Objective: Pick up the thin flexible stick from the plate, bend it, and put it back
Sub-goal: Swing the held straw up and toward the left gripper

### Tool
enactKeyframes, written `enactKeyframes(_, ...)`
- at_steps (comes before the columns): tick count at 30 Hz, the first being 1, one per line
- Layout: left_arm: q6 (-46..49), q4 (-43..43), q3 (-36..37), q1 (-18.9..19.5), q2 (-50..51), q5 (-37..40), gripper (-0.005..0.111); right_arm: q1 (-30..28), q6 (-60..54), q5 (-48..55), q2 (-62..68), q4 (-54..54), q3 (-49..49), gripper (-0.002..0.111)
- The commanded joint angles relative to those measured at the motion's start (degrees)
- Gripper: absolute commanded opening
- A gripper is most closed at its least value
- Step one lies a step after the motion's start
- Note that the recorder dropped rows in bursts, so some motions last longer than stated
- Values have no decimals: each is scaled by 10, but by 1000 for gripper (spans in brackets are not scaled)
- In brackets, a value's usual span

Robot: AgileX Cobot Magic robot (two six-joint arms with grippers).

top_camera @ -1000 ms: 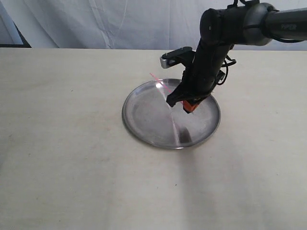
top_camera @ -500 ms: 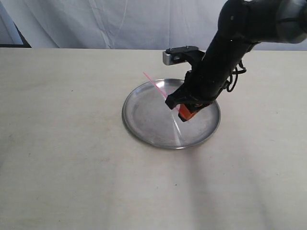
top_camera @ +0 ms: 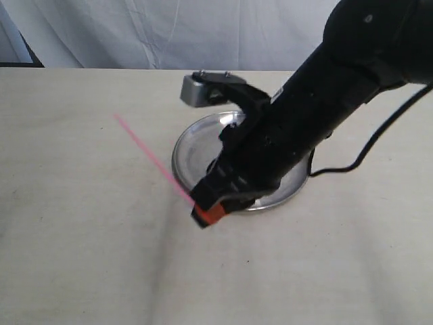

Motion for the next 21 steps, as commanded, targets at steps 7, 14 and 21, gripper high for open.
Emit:
enactKeyframes(7,-2,-230,2,-6,-1,-72,0,81,-137,17,-43,157,52,-1)
enactKeyframes(14,-3,-303,2,-6,-1,-114,0,100,-218,-28,-43,251,52,-1)
enactKeyframes(21,-56,-280,2,-6,-1,-160,0,106,-227,-70,-28,282,52,-1)
